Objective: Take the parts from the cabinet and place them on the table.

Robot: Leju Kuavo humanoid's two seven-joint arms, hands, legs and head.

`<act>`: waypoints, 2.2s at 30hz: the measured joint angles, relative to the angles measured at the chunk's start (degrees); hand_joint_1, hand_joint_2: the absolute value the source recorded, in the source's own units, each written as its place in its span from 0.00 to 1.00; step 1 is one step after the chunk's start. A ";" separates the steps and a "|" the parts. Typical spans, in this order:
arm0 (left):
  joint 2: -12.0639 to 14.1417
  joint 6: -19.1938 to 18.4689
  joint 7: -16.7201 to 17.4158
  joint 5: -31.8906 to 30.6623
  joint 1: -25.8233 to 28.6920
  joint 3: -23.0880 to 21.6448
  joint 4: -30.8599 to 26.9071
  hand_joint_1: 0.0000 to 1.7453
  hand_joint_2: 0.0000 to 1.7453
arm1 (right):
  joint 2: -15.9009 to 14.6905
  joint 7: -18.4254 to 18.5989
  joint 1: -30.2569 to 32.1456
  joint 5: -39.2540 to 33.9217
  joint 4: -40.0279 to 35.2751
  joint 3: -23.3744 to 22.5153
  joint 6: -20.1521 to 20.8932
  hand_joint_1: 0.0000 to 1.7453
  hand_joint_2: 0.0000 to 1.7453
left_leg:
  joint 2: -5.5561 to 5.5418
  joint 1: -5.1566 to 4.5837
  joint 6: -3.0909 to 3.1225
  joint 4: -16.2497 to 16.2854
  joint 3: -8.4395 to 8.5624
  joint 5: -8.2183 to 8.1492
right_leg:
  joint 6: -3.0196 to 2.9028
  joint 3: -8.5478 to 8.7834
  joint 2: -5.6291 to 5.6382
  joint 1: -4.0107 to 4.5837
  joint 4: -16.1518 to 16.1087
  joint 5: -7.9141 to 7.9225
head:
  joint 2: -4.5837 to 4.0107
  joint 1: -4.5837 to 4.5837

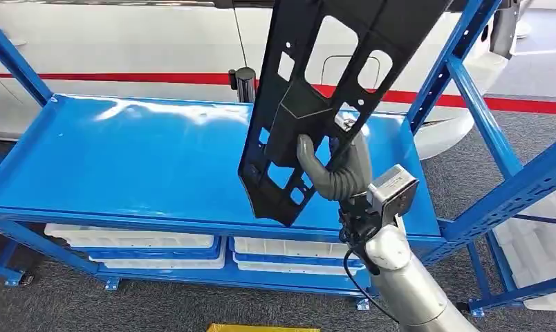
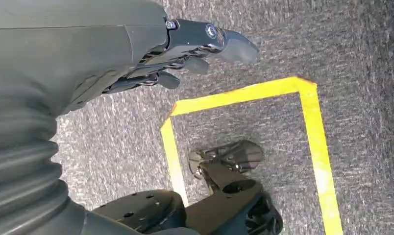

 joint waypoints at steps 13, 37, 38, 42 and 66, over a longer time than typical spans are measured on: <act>-0.22 -0.37 -0.35 0.02 0.07 0.83 0.00 0.00 1.00 | -0.39 -1.64 0.13 0.90 0.68 -0.17 0.87 1.00 1.00 | 0.06 0.54 -3.48 18.20 -7.10 -9.57 | -3.99 3.24 -0.26 0.14 -9.29 3.21 | 0.00 -0.26; -0.57 -0.50 -0.59 -0.55 -0.05 1.22 0.00 0.00 1.00 | -0.44 -2.16 0.65 1.88 0.72 -0.55 0.76 1.00 1.00 | 0.16 -0.73 -1.72 0.91 -7.09 6.75 | -4.11 8.48 -0.55 2.31 -10.72 -0.90 | 0.00 0.15; -0.53 -0.48 -0.61 -0.52 -0.01 1.25 0.02 0.00 1.00 | -0.39 -2.18 0.65 1.90 0.74 -0.55 0.74 1.00 1.00 | 0.07 -0.50 -1.98 1.66 -7.56 5.44 | -4.31 8.24 -0.70 1.21 -11.07 -0.09 | 0.00 0.11; -0.48 -0.50 -0.63 -0.52 0.24 1.31 0.02 0.00 1.00 | -0.28 -2.27 1.16 1.97 0.74 -0.55 0.52 1.00 1.00 | 0.12 0.32 -3.48 16.12 -11.09 -6.63 | -4.92 5.74 -0.71 1.17 -10.87 2.49 | 0.00 -0.04; -0.46 0.09 -1.01 -1.05 0.27 1.49 0.00 0.00 1.00 | -0.87 -2.73 2.83 2.47 0.20 -1.86 0.33 1.00 1.00 | 0.23 0.10 -1.76 2.65 -8.00 5.27 | -4.02 8.54 -0.67 2.78 -9.44 -2.86 | 0.00 0.05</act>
